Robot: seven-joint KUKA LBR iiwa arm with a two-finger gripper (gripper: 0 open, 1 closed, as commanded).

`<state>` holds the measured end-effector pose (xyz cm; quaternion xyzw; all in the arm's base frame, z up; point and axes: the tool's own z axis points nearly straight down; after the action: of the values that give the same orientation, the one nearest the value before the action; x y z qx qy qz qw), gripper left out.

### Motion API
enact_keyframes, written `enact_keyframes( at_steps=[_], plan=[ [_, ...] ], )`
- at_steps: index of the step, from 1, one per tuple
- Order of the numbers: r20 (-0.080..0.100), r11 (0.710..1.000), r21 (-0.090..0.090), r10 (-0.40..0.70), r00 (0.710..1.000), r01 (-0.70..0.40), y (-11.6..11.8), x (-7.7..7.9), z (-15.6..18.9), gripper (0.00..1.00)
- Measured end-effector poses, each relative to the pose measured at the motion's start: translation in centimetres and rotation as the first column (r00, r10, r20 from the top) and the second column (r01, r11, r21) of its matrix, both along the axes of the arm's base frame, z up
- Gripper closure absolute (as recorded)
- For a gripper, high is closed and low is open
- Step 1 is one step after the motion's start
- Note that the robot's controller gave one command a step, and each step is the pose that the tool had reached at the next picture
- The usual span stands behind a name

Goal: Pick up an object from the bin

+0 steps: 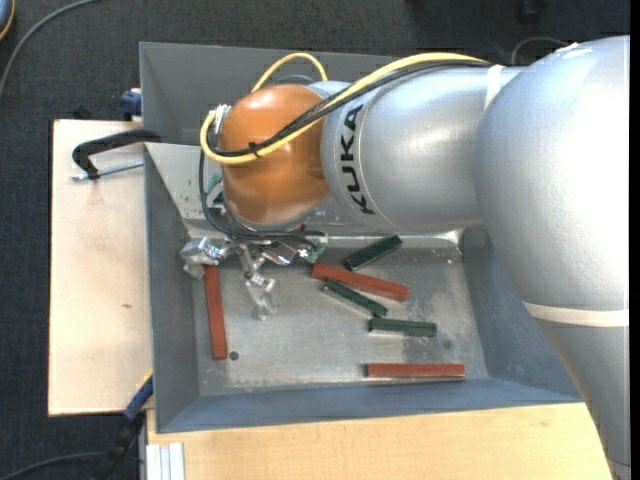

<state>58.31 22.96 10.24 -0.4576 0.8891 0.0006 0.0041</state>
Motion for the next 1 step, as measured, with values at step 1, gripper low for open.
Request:
enact_keyframes(
  at_steps=[1],
  plan=[
    [0.000, 0.928, -0.002, 0.374, 0.928, -0.374, 0.43, 1.24, -0.08, 0.00]
  ],
)
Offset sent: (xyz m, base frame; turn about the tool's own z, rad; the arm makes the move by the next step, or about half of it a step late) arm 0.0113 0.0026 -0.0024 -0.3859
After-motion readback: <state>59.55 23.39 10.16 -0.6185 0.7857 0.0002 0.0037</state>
